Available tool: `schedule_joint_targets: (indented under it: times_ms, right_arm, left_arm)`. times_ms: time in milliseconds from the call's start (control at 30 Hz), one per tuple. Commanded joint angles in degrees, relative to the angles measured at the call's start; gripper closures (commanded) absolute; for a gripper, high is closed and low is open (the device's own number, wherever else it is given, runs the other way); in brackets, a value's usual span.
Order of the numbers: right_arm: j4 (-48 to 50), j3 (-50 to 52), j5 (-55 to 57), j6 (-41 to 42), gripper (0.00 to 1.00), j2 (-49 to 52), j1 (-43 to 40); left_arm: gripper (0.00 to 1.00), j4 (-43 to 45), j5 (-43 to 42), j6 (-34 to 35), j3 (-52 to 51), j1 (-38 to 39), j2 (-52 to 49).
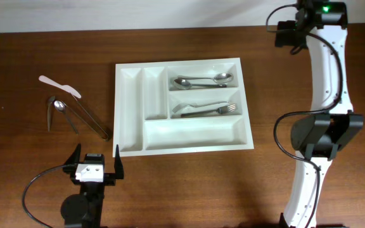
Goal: Pack container
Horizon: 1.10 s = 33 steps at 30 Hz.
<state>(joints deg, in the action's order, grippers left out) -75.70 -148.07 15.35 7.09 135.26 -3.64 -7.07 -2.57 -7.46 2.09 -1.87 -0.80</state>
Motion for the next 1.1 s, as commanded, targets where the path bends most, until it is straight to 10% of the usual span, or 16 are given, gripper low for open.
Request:
schedule_joint_targets:
  times_ms: [0, 733, 1067]
  right_arm:
    - [0.0, -0.7, -1.5, 2.9, 0.01, -0.9, -0.2]
    - [0.0, -0.7, -1.6, 2.9, 0.01, -0.9, -0.2]
    - [0.0, -0.7, -1.6, 2.9, 0.01, -0.9, -0.2]
  left_arm:
    - [0.01, 0.0, 0.4, 0.7, -0.3, 0.3, 0.5]
    - [0.01, 9.5, 5.6, 3.0, 0.7, 0.2, 0.3]
    - [0.01, -3.2, 11.6, 3.7, 28.3, 0.2, -24.3]
